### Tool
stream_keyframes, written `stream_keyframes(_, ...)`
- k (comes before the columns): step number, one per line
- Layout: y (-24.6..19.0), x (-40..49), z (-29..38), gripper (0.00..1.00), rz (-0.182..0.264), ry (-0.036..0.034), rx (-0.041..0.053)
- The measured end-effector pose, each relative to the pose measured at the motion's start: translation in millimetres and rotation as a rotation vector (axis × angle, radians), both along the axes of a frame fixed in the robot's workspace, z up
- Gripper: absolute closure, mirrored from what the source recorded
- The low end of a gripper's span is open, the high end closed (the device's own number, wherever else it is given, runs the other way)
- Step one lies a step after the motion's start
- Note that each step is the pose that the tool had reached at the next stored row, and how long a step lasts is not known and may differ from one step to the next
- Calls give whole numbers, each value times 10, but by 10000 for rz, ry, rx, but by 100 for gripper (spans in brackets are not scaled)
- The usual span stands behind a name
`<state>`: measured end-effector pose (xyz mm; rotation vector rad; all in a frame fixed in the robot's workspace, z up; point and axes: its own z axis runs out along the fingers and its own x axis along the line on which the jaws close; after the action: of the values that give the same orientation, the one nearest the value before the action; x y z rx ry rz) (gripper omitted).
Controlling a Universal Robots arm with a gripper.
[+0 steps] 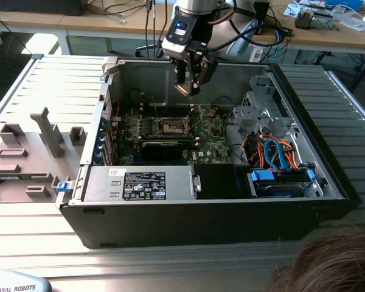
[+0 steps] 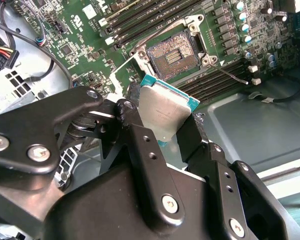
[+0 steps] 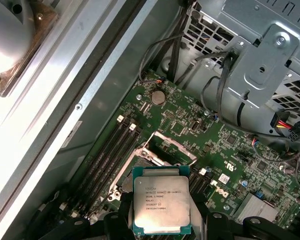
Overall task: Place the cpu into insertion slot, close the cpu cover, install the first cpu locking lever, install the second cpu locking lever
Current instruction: 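Place the cpu into insertion slot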
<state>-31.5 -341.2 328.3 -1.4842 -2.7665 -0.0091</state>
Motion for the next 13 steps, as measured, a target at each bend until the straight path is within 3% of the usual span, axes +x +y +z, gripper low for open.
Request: stream_keyframes(13,0,0,-1,46,-111,0,-1)
